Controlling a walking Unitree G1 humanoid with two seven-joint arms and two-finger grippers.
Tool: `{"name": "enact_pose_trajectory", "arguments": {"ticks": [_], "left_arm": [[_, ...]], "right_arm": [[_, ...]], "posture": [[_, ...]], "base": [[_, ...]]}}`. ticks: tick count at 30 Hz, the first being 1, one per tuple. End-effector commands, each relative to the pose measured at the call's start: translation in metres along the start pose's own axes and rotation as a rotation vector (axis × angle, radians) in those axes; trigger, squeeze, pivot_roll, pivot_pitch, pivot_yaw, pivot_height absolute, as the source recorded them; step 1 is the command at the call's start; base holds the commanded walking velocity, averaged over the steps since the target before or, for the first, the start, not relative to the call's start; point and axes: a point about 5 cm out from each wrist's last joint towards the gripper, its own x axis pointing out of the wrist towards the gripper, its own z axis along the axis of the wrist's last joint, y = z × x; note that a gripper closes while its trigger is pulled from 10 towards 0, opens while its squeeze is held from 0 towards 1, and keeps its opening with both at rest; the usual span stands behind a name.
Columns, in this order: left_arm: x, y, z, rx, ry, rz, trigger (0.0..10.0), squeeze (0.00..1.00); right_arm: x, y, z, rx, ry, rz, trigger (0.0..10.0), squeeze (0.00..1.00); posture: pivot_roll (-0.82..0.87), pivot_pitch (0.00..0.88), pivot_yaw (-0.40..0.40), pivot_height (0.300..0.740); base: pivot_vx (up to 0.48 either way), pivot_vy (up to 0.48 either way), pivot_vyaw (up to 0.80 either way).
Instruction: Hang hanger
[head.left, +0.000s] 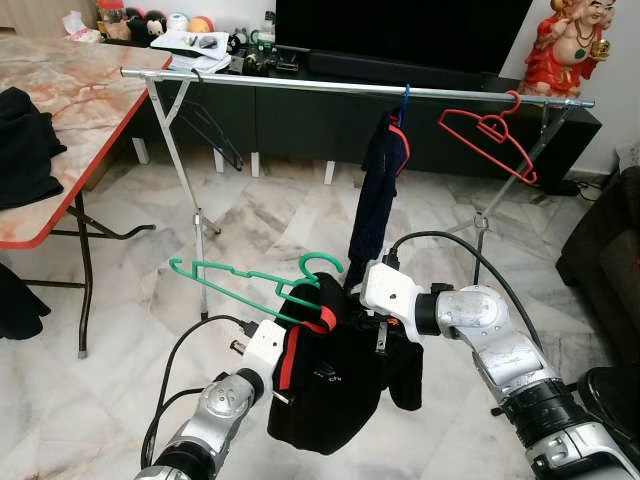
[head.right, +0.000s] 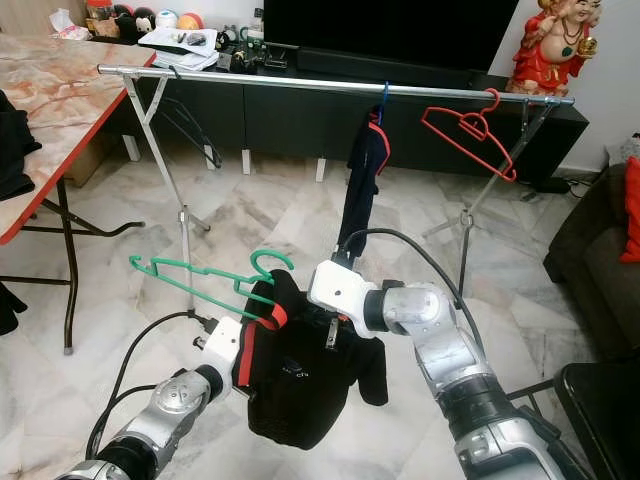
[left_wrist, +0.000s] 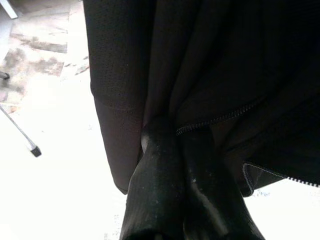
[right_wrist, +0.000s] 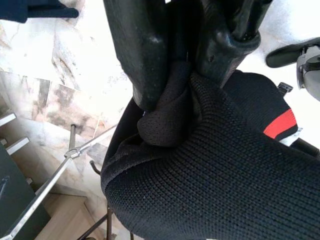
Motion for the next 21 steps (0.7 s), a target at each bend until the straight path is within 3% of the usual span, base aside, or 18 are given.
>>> {"name": "enact_pose_trajectory", "arguments": {"ticks": [1,7,14,17,21], "left_arm": [[0.001,-0.002,0.002,-0.012,-0.009,-0.002,0.0,0.0],[-0.001,-0.001,-0.003,-0.008,0.012,0.008,0.0,0.0],[-0.006,0.004,-0.013,-0.008,0.043,0.026,0.0,0.0],[-0.008,0.005,-0.017,-0.01,0.055,0.031,0.0,0.0],[-0.009,0.005,-0.02,-0.009,0.071,0.03,0.0,0.0]], "right_arm": [[-0.002,-0.003,0.004,0.001,-0.022,-0.016,0.0,0.0],[-0.009,-0.005,-0.01,-0.036,0.061,-0.04,0.0,0.0],[-0.033,-0.009,-0.038,0.018,0.149,-0.097,0.0,0.0],[-0.04,-0.009,-0.045,0.052,0.152,-0.123,0.0,0.0],[-0.045,-0.009,-0.044,0.124,0.043,-0.148,0.0,0.0]], "posture": [[0.01,0.119,-0.137,0.721],[0.0,0.12,-0.138,0.721],[0.0,0.121,-0.137,0.721],[0.0,0.121,-0.135,0.721],[-0.01,0.119,-0.131,0.721]], "base": [[0.0,0.0,0.0],[0.0,0.0,0.0],[0.0,0.0,0.0],[0.0,0.0,0.0],[0.0,0.0,0.0]]}}
